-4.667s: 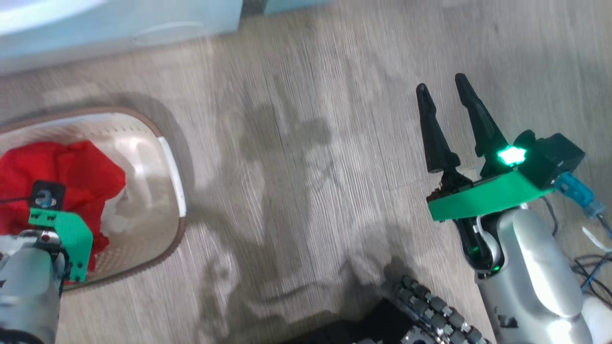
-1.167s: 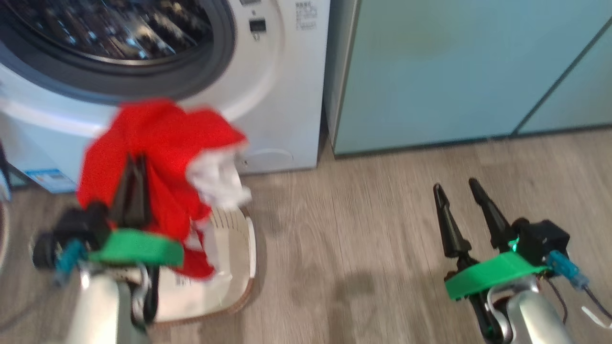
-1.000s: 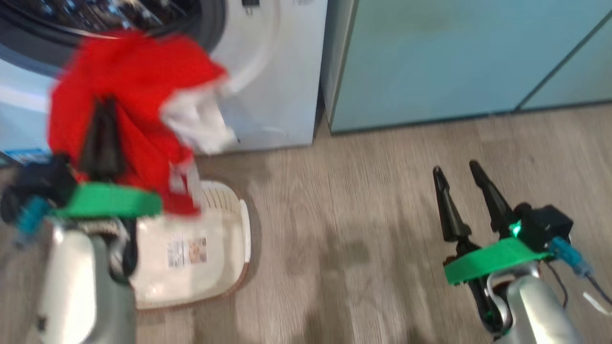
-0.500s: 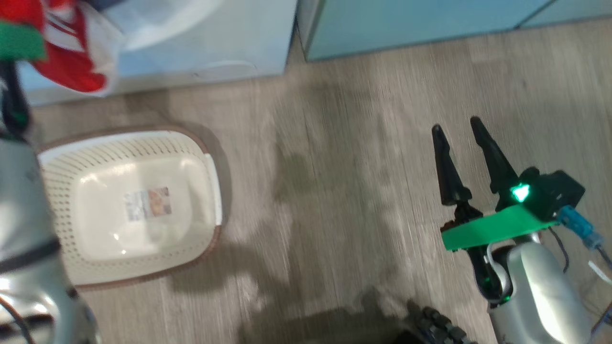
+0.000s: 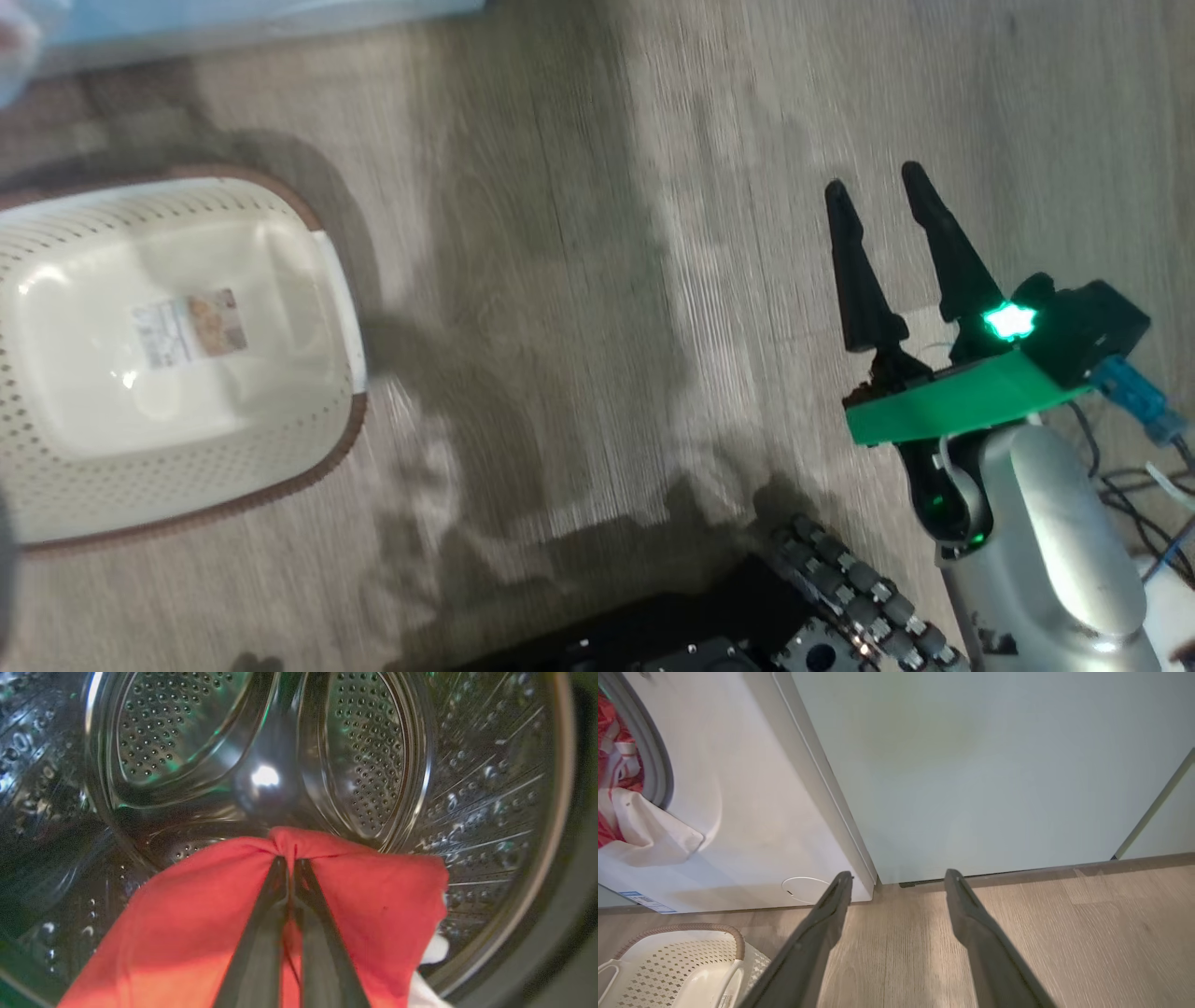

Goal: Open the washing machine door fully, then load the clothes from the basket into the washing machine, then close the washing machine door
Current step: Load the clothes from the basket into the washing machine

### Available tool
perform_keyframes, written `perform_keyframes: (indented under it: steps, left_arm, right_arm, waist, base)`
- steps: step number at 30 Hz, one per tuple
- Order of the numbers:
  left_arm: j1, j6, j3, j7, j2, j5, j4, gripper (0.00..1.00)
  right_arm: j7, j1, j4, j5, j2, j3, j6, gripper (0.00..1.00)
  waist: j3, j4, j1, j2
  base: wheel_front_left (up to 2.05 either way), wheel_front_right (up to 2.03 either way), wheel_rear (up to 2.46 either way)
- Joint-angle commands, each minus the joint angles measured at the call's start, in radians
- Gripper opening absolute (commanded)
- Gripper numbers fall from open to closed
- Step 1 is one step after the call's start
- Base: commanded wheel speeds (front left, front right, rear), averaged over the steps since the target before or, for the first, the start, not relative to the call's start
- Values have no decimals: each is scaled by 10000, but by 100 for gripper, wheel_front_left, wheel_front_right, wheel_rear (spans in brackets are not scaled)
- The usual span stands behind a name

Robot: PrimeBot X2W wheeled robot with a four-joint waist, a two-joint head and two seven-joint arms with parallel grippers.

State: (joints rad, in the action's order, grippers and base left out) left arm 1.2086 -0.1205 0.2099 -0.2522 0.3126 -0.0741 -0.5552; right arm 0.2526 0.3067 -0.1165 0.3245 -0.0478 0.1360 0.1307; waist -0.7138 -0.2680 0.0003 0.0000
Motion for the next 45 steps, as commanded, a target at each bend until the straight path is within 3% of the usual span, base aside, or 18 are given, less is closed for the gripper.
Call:
perform_keyframes:
  steps: [1, 9, 15, 22, 37, 38, 39, 45]
  left_arm:
    - [553, -36, -98, -95, 793, 132, 218, 0]
    - [2265, -90, -1057, -95, 1533, 248, -720, 0]
    - [3570, 96, -1025, -95, 1841, 241, -722, 0]
    - [3744, 237, -1177, -95, 1746, 369, -630, 0]
    - [4444, 507, -1931, -95, 1889, 866, -3312, 0]
    - [4511, 517, -1988, -95, 1895, 898, -3418, 45]
    - [4571, 529, -2048, -95, 1902, 934, -3541, 100]
    - [4749, 548, -2236, -95, 1872, 926, -3827, 100]
  right_arm:
    - [92, 11, 338, 118, -24, 240, 0, 100]
    - [92, 294, 346, 459, -24, 714, 0, 100]
    - [92, 393, 255, 681, -24, 1006, 0, 100]
    - [92, 377, 186, 797, -24, 1059, 0, 100]
    - [92, 535, 225, 1003, -24, 1261, 0, 100]
    - [92, 552, 217, 1019, -24, 1277, 0, 100]
    - [92, 570, 207, 1039, -24, 1291, 0, 100]
    - [92, 656, 163, 1120, -24, 1327, 0, 100]
  waist:
    - [-395, -200, -3, 0]
    - [-915, -501, -3, 0]
    - [-955, -737, -3, 0]
    - [-862, -817, -3, 0]
    - [-1228, -1074, -3, 0]
    - [-1238, -1092, -3, 0]
    - [-1243, -1110, -3, 0]
    - [-1239, -1154, -3, 0]
  base:
    - [0, 0, 0]
    - [0, 0, 0]
    - [0, 0, 0]
    - [0, 0, 0]
    - [0, 0, 0]
    - [0, 0, 0]
    - [0, 0, 0]
    - [0, 0, 0]
